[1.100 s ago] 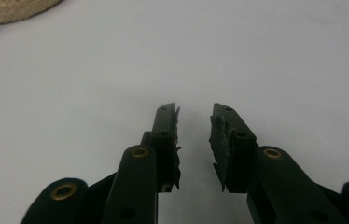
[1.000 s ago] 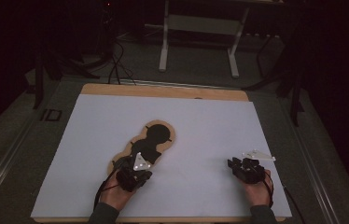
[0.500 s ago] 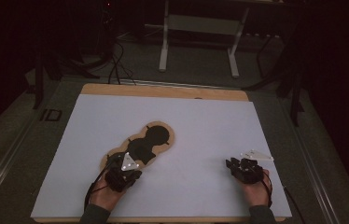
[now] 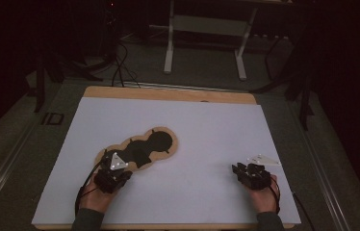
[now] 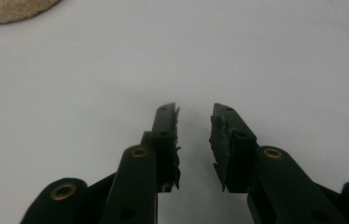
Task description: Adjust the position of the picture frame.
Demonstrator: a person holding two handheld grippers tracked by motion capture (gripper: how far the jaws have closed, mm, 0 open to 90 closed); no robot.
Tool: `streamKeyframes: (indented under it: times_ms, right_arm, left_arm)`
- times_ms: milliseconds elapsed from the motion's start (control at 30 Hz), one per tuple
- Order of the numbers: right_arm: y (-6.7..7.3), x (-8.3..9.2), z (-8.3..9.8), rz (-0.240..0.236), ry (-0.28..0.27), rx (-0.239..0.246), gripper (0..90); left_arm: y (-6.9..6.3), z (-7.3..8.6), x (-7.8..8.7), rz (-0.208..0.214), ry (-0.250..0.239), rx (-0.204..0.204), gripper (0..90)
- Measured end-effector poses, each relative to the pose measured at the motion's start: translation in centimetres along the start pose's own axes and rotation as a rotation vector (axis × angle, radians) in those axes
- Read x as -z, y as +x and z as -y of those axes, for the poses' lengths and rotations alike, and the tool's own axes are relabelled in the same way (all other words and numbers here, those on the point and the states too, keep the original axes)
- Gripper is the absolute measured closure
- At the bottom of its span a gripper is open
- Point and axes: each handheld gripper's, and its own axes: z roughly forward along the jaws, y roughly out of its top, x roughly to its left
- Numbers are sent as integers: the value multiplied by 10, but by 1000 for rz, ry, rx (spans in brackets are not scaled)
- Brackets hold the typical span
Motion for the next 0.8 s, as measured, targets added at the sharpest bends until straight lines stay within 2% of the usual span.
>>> streamKeyframes:
  times_ms: [300,467,567,667,800]
  right_arm:
    - [1,0,0,-1,1,6,708]
    - [1,-1,0,-2,3,8,708]
    - [2,-1,-1,-3,6,12,707]
    - [2,-1,-1,-4,6,14,706]
    - [4,-2,-1,-8,5,14,706]
  left_arm:
    - [9,2,1,-14,-13,71,900]
    - [7,1,9,12,-41,56,847]
    - [7,0,14,50,-80,58,830]
    - [6,-2,19,52,-109,45,798]
    - [12,-3,29,36,-159,66,774]
